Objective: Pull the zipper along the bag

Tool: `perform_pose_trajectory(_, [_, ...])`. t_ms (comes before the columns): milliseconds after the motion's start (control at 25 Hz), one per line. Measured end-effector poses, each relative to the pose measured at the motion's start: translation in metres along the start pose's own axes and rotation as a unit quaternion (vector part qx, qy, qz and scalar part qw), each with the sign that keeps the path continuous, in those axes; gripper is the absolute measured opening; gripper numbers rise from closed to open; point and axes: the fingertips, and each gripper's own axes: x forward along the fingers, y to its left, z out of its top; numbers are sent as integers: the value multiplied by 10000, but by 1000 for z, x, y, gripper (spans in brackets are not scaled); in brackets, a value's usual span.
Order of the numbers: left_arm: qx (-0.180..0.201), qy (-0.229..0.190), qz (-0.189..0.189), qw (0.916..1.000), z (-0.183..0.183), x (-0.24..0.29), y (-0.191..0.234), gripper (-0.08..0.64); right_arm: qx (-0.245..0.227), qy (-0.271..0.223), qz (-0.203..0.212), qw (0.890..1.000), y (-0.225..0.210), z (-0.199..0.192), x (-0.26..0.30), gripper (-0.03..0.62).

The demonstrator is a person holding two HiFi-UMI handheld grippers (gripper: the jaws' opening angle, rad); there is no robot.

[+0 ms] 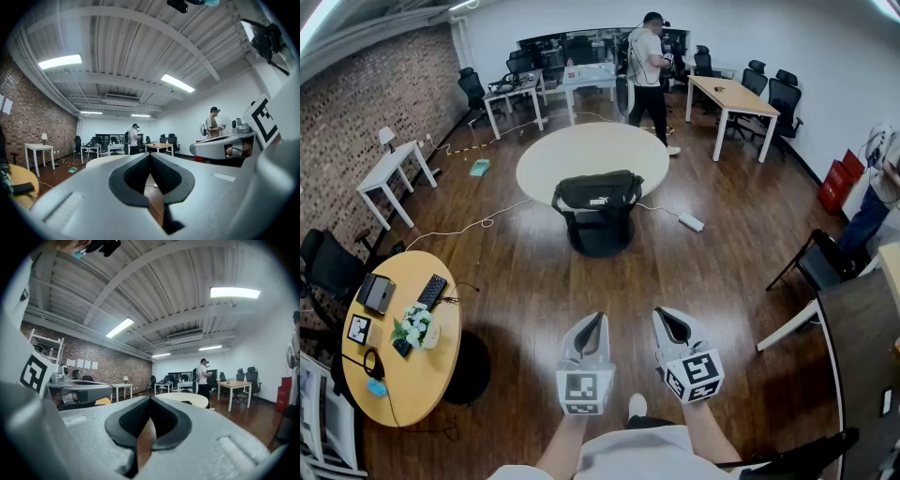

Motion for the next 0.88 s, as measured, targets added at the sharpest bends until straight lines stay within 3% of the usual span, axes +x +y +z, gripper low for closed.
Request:
perform_pose_trajectory(120, [101,20,93,9999,-2,57,22,18,6,-31,-19,10000,-41,7,34,-9])
perform_pose_trajectory(280, [-6,237,302,9993,-17,108,51,18,360,54,-65,9993,-88,-10,82,-9])
perform_pose_trajectory(560, [-125,455,134,9988,-46,213,99,18,234,324,485,9980,-93,-33,206,-9])
perform_pose_trajectory(720, [15,249,-67,9997,-46,299,145,18,212,359,269,9988,-134,-36,295,-9])
perform_pose_trajectory(880, [-38,95,-286,9995,-34,376,198,18,25,247,-3,9997,-172,-11,380,-9])
